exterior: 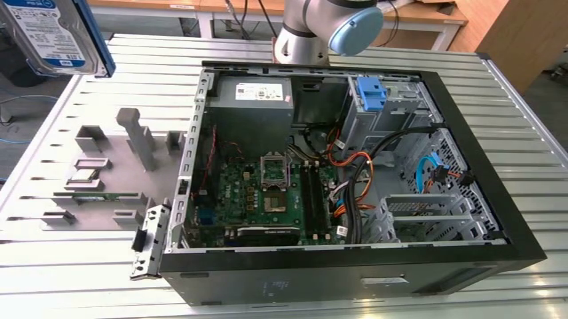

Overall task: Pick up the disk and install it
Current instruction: 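Pick up the disk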

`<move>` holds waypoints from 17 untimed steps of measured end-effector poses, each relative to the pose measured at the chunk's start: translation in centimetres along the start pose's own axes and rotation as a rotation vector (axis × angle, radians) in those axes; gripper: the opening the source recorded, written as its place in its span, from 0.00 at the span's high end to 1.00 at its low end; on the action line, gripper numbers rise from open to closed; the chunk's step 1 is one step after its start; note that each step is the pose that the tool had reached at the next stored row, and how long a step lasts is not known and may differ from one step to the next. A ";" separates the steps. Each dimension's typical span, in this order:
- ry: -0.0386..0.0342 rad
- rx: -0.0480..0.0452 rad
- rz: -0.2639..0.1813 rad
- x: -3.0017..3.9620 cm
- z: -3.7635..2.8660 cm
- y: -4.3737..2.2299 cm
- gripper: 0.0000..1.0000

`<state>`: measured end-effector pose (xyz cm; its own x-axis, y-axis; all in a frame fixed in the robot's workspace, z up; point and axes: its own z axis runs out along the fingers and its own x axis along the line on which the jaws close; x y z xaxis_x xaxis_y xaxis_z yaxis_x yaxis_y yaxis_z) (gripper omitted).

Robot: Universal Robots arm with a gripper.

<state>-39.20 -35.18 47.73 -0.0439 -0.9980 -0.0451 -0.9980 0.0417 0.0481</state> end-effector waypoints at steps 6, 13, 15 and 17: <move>0.0000 0.0000 0.000 0.00 -0.02 0.00 0.65; 0.0000 0.0000 0.000 -0.03 -0.05 -0.56 0.65; 0.0000 0.0000 0.000 -0.04 -0.06 -0.89 0.65; 0.0000 0.0000 0.000 -0.06 -0.08 -1.27 0.65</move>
<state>-37.93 -35.18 47.75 -0.0439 -0.9980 -0.0450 -0.9980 0.0418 0.0481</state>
